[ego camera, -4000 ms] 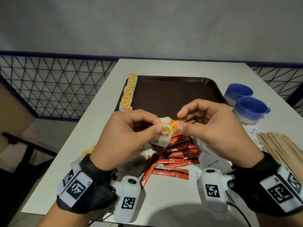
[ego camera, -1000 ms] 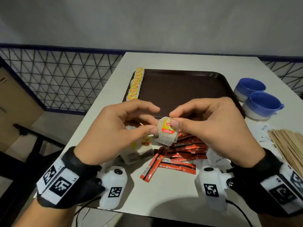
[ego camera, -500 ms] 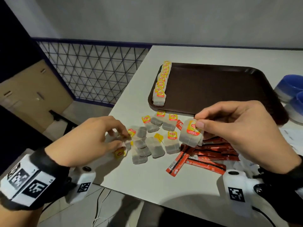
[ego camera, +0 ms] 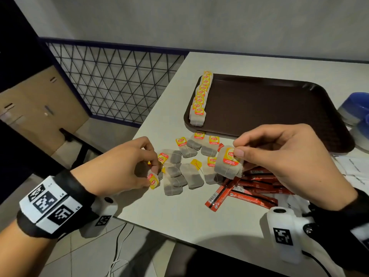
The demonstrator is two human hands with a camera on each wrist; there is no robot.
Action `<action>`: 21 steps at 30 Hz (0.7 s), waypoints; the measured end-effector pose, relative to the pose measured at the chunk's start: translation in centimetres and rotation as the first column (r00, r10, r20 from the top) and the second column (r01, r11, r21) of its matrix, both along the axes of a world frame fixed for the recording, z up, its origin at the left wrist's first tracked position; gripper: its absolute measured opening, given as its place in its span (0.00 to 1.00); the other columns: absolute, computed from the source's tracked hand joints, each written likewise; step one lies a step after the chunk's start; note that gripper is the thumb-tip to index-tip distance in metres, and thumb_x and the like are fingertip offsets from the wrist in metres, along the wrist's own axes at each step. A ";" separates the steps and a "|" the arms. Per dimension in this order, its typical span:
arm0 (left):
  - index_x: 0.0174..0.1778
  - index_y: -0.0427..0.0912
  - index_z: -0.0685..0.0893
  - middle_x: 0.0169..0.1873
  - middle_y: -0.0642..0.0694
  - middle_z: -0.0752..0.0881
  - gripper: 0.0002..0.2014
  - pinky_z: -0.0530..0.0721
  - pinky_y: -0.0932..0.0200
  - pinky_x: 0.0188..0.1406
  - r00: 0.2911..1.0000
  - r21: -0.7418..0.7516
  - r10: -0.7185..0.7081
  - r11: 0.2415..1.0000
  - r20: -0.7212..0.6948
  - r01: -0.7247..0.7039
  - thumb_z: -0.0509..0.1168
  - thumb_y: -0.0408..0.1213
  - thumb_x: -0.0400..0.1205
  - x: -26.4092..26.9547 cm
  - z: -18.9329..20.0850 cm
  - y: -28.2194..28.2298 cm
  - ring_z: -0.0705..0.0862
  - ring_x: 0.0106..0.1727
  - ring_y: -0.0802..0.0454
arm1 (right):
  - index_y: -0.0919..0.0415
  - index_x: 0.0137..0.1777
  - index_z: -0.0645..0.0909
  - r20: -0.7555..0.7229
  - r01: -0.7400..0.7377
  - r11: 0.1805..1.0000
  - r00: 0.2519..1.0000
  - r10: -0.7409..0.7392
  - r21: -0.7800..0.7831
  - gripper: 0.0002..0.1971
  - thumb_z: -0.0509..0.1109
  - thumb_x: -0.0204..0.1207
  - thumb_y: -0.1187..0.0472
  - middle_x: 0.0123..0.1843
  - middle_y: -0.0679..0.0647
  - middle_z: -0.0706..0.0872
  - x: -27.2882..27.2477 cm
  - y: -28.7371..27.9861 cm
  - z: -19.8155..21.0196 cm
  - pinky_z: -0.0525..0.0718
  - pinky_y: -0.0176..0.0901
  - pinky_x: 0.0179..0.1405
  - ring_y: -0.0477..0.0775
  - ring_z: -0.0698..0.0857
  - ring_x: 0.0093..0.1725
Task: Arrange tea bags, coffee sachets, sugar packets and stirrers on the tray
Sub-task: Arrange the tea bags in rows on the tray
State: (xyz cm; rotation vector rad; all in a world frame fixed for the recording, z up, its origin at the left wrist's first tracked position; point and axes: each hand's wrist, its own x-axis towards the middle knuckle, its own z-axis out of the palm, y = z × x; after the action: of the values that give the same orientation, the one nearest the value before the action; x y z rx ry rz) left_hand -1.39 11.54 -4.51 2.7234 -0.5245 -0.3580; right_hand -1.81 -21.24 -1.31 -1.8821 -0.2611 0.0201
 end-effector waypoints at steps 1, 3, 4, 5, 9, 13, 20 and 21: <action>0.43 0.61 0.86 0.55 0.64 0.77 0.11 0.78 0.71 0.50 1.000 -0.002 -0.004 1.000 0.000 0.004 0.82 0.44 0.73 0.0 0.0 0.1 0.82 0.55 0.62 | 0.54 0.42 0.95 0.000 -0.002 1.000 1.000 0.002 -0.005 0.04 0.85 0.69 0.63 0.39 0.57 0.95 0.0 0.0 0.0 0.95 0.57 0.43 0.62 0.95 0.38; 0.40 0.58 0.85 0.52 0.63 0.81 0.11 0.80 0.66 0.50 1.000 -0.028 -0.013 1.000 0.007 0.013 0.82 0.43 0.74 -0.1 0.2 0.2 0.83 0.53 0.59 | 0.54 0.42 0.95 -0.002 -0.002 1.000 1.000 0.002 -0.012 0.04 0.84 0.69 0.63 0.39 0.57 0.95 -0.1 0.0 0.0 0.94 0.57 0.43 0.62 0.95 0.38; 0.39 0.58 0.84 0.49 0.61 0.83 0.11 0.82 0.61 0.49 1.000 -0.043 -0.006 0.999 0.007 0.007 0.82 0.44 0.74 -0.2 0.4 0.3 0.84 0.50 0.57 | 0.54 0.42 0.95 -0.002 -0.002 1.000 1.000 0.002 -0.014 0.04 0.84 0.70 0.63 0.40 0.56 0.95 -0.1 0.0 0.1 0.95 0.56 0.43 0.61 0.95 0.38; 0.38 0.57 0.84 0.46 0.60 0.85 0.11 0.83 0.57 0.47 1.000 -0.061 0.010 0.998 0.007 -0.010 0.82 0.45 0.75 -0.3 0.7 0.4 0.84 0.47 0.56 | 0.54 0.42 0.95 0.003 -0.001 1.000 1.000 0.002 -0.019 0.04 0.84 0.70 0.62 0.40 0.55 0.95 -0.1 0.0 0.1 0.95 0.53 0.43 0.59 0.95 0.38; 0.39 0.54 0.88 0.36 0.54 0.90 0.09 0.82 0.51 0.41 0.995 -0.308 0.055 0.948 -0.082 -0.078 0.84 0.44 0.73 -1.2 3.3 -0.2 0.83 0.36 0.46 | 0.48 0.41 0.95 0.055 0.040 0.996 0.998 -0.035 -0.076 0.04 0.85 0.70 0.58 0.39 0.47 0.95 -0.2 0.1 0.2 0.93 0.45 0.43 0.52 0.94 0.41; 0.39 0.46 0.92 0.35 0.39 0.90 0.09 0.83 0.48 0.42 0.994 -0.655 -0.015 0.753 -0.105 -0.057 0.85 0.39 0.70 -1.9 5.1 -2.5 0.84 0.38 0.31 | 0.49 0.43 0.95 0.054 0.036 0.998 0.998 -0.034 -0.049 0.04 0.84 0.71 0.59 0.38 0.49 0.95 -0.2 0.1 0.4 0.92 0.41 0.36 0.52 0.93 0.36; 0.39 0.37 0.89 0.32 0.40 0.85 0.10 0.81 0.67 0.33 0.995 -0.822 0.002 0.564 -0.097 -0.081 0.84 0.30 0.70 -0.6 2.7 -8.5 0.81 0.31 0.55 | 0.59 0.47 0.95 0.009 -0.002 0.994 1.000 0.002 0.109 0.05 0.83 0.72 0.66 0.36 0.59 0.94 -0.5 -0.1 0.7 0.95 0.47 0.44 0.60 0.94 0.35; 0.40 0.37 0.89 0.32 0.38 0.85 0.10 0.81 0.68 0.35 0.995 -0.826 0.012 0.556 -0.101 -0.090 0.83 0.30 0.69 -0.5 2.4 -9.4 0.81 0.33 0.56 | 0.58 0.46 0.95 0.020 0.001 0.993 1.000 -0.004 0.115 0.05 0.83 0.72 0.66 0.37 0.58 0.94 -0.6 -0.2 0.7 0.94 0.43 0.43 0.58 0.94 0.36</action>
State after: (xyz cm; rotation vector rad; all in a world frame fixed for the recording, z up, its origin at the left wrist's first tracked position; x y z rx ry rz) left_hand -1.88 2.15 -2.10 1.7628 -0.4317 -0.1366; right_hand -2.38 -21.42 -0.64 -1.7689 -0.2684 -0.0155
